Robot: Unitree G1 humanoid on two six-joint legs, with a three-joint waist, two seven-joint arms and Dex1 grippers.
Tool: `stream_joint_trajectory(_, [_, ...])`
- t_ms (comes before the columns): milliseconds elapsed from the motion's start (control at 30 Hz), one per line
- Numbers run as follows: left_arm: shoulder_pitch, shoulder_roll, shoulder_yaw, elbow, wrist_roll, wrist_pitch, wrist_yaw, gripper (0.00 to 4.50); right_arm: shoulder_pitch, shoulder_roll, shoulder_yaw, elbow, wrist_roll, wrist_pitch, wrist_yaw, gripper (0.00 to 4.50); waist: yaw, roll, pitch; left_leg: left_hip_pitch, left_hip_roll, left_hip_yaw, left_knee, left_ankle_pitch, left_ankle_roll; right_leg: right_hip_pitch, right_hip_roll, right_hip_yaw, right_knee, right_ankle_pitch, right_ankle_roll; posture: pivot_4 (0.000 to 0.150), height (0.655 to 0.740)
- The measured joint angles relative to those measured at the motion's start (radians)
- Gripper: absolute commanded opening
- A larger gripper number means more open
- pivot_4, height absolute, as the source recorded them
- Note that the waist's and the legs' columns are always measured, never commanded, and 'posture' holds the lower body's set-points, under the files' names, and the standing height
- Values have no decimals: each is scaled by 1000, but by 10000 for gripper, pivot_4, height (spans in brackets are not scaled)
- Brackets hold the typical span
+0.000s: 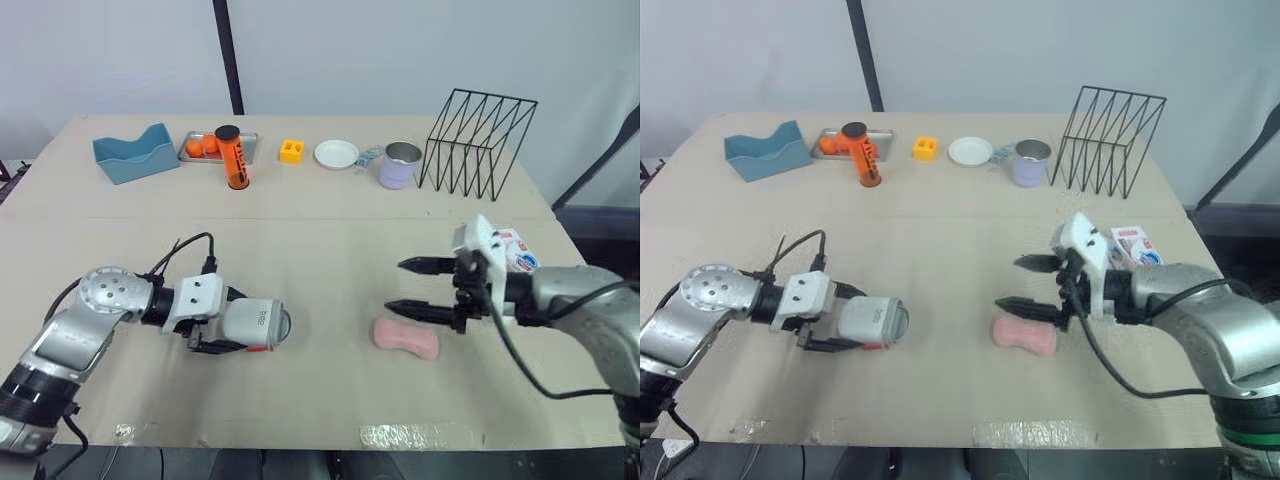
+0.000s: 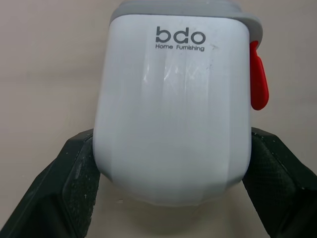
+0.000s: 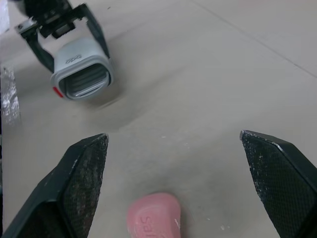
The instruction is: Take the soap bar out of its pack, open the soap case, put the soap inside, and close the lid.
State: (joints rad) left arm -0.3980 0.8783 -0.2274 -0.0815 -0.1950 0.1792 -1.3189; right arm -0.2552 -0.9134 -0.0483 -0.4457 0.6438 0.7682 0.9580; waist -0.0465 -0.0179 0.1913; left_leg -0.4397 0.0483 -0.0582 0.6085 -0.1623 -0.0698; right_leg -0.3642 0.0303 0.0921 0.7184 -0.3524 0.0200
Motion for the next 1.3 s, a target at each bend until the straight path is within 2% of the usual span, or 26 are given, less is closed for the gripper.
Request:
stream_joint_trajectory(267, [-112,-2,-91,14,69,49,-72,35149,27,39,50,29,-80,-92,-3,44052,-1,0,0,0,0,0,0,0,0,0,0,0,0,0,0,1500,7371])
stream_joint_trajectory(667, [-163,4,-135,-14,186,65,-68,35149,36,79,85,48,-135,-114,-19,44052,-1,0,0,0,0,-1,1,0,0,1,0,-1,1,0,0,1500,7371])
stream_joint_trajectory(900, [-166,4,-137,-20,208,75,-60,35149,35,88,88,49,-139,-124,-5,44052,-1,0,0,0,0,-1,1,0,0,1,0,-1,1,0,0,1500,7371])
stream_joint_trajectory(1233, [-116,28,-89,-72,202,115,-19,35149,20,91,90,60,-150,-132,1,44052,-2,0,0,0,0,-1,1,0,0,1,0,-1,1,0,0,1500,7371])
stream_joint_trajectory(1267, [-77,44,-6,-95,142,127,-19,35149,9,92,107,62,-157,-134,8,44052,-1,0,0,0,0,-2,2,0,0,1,0,-1,1,0,0,1500,7371])
stream_joint_trajectory(1300, [-68,50,7,-98,129,127,-22,35149,8,92,113,63,-158,-134,12,44052,-1,0,0,0,0,-2,2,0,0,1,0,-1,1,0,0,1500,7371])
